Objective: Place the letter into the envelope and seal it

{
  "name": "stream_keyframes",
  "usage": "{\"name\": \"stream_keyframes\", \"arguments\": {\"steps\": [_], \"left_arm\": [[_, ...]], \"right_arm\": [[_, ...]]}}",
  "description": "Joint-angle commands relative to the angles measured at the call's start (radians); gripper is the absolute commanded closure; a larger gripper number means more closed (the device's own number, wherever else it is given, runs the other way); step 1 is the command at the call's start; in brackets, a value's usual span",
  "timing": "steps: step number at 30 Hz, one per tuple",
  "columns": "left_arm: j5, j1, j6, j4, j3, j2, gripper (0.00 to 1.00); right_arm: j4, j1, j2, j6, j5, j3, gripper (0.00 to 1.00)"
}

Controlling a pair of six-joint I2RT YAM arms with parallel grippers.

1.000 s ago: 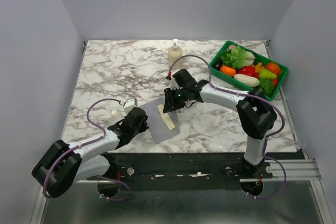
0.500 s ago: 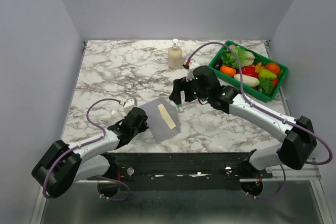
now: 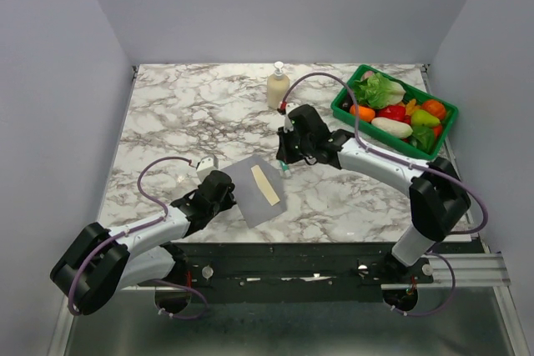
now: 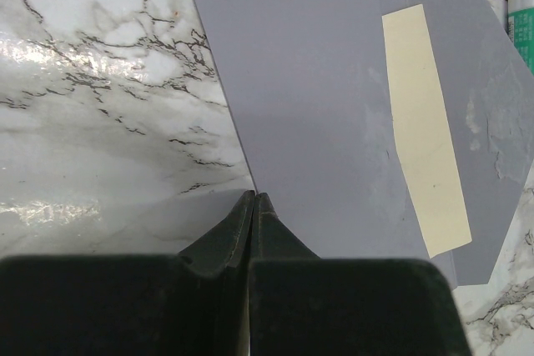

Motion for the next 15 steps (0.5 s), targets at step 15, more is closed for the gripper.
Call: {"name": "stream_keyframes", "arguments": {"steps": [15], "left_arm": [[-0.020, 0.004, 0.007, -0.057, -0.003, 0.014, 0.94]], "right_arm": [[-0.026, 0.068, 0.263, -0.011, -0.026, 0.099, 0.99]]}}
